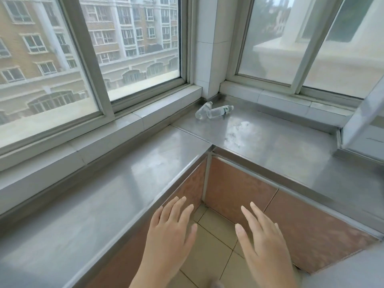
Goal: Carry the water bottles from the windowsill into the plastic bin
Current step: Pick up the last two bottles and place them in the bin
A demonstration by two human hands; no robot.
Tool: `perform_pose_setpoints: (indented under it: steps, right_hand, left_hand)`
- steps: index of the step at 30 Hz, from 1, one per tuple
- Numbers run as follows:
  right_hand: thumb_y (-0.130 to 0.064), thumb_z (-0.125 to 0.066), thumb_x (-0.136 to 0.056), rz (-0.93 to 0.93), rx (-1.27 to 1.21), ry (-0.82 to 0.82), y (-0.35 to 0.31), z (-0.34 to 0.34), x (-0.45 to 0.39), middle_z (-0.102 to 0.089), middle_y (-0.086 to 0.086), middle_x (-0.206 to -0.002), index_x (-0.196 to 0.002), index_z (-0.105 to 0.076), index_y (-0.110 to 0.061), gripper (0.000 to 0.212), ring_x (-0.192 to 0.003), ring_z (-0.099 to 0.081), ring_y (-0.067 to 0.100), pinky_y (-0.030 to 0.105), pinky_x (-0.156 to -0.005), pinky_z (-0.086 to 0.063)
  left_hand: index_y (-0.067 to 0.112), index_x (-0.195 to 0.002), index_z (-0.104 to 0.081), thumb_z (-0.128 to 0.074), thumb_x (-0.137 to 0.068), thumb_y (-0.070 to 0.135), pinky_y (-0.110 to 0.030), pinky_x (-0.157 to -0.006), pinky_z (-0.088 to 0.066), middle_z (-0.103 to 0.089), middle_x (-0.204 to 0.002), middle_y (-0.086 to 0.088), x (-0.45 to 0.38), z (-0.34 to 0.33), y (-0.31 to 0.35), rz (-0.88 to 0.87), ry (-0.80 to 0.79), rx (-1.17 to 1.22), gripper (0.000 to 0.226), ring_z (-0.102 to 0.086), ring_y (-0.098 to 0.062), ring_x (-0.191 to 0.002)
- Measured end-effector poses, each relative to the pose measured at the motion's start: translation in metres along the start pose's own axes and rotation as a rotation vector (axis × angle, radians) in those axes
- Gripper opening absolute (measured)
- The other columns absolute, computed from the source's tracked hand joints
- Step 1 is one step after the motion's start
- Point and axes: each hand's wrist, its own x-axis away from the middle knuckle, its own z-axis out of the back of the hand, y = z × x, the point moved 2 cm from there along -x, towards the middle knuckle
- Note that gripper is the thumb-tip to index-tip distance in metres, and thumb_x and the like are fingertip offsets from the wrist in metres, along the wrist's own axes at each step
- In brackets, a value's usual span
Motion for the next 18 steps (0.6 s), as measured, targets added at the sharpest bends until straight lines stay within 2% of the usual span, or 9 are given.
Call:
perform_pose_setpoints:
  steps: [3,9,13,15,18]
  right_hand:
    - [-0.066,-0.006,-0.080,-0.018,0.003,-0.036,0.019,-0.002,-0.074,-0.024,-0.013,-0.156,-0.143,-0.035,-0.037,0.075,-0.142,-0.024,0.009,0.037,-0.116,-0.010]
    - [-0.063,-0.007,-0.084,0.070,0.051,-0.067,0.039,0.003,-0.207,-0.023,-0.010,-0.156,-0.144,-0.033,-0.035,0.072,-0.142,-0.022,0.011,0.035,-0.117,-0.009]
    - [-0.065,-0.009,-0.086,0.084,0.068,-0.061,0.047,-0.003,-0.276,-0.029,-0.008,-0.154,-0.144,-0.036,-0.032,0.072,-0.140,-0.028,0.014,0.035,-0.116,-0.014]
    - [-0.069,-0.002,-0.085,0.095,0.070,-0.076,0.051,-0.010,-0.309,-0.029,-0.008,-0.154,-0.143,-0.037,-0.032,0.078,-0.140,-0.028,0.014,0.031,-0.113,-0.011]
    - [-0.074,0.011,-0.078,0.094,0.070,-0.101,0.057,-0.026,-0.362,-0.022,-0.011,-0.156,-0.145,-0.032,-0.036,0.088,-0.143,-0.022,0.012,0.030,-0.114,-0.007]
  left_hand:
    - [0.024,-0.120,-0.071,-0.044,-0.089,0.045,-0.037,-0.101,-0.034,-0.066,-0.131,0.003,-0.064,-0.021,0.001,0.024,-0.022,-0.011,0.046,-0.059,-0.019,-0.125]
    - [0.023,-0.119,-0.071,-0.043,-0.090,0.043,-0.038,-0.101,-0.033,-0.065,-0.131,0.002,-0.174,-0.047,-0.004,0.075,0.009,-0.010,0.045,-0.046,-0.016,-0.129]
    - [0.024,-0.117,-0.071,-0.043,-0.089,0.043,-0.035,-0.101,-0.038,-0.065,-0.131,0.004,-0.235,-0.063,-0.009,0.112,0.008,0.029,0.044,-0.054,-0.016,-0.124]
    - [0.024,-0.116,-0.071,-0.043,-0.088,0.044,-0.034,-0.097,-0.046,-0.066,-0.130,0.004,-0.268,-0.074,-0.014,0.125,-0.015,0.033,0.044,-0.061,-0.016,-0.117]
    - [0.024,-0.119,-0.069,-0.042,-0.088,0.045,-0.033,-0.095,-0.047,-0.066,-0.130,0.003,-0.322,-0.097,-0.028,0.136,-0.050,0.048,0.046,-0.065,-0.018,-0.114]
